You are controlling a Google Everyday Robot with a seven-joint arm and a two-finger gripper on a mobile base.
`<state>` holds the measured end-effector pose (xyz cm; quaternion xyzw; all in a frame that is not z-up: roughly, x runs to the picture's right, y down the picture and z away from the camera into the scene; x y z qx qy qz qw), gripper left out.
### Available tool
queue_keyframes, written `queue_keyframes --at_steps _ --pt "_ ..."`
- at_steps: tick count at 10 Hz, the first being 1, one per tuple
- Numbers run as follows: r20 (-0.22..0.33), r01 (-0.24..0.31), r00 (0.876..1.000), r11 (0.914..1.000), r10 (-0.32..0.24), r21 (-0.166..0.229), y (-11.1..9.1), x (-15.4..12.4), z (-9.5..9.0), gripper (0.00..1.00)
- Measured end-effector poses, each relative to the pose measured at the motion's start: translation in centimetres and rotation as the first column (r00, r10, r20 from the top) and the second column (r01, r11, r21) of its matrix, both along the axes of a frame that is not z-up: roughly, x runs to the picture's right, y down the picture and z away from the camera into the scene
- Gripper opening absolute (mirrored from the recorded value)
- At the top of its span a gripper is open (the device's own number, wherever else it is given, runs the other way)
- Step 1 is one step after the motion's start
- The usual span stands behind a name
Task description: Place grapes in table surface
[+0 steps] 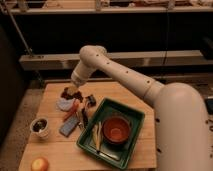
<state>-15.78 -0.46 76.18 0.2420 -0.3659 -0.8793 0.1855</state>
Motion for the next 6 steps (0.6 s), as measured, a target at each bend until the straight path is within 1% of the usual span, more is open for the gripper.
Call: queue_keyframes --at_steps 1,2,3,4,6 --pt "-0.022 -0.005 1.000 0.9998 0.005 0.020 0.2 2.7 -0.7 0.00" --pt "-0.059 0.019 0.998 0.9980 -0.016 0.060 0.9 5.5 -1.8 0.00" --pt "-0.075 0.041 0.997 0.9959 -0.035 0.081 1.8 6.9 -2.7 0.00" --pt "-0.094 0.073 0.994 0.9911 -0.062 0.111 3.3 8.4 -3.8 0.00" --pt "-0.114 0.123 0.988 0.9815 -0.107 0.147 6.6 9.3 -5.3 0.00"
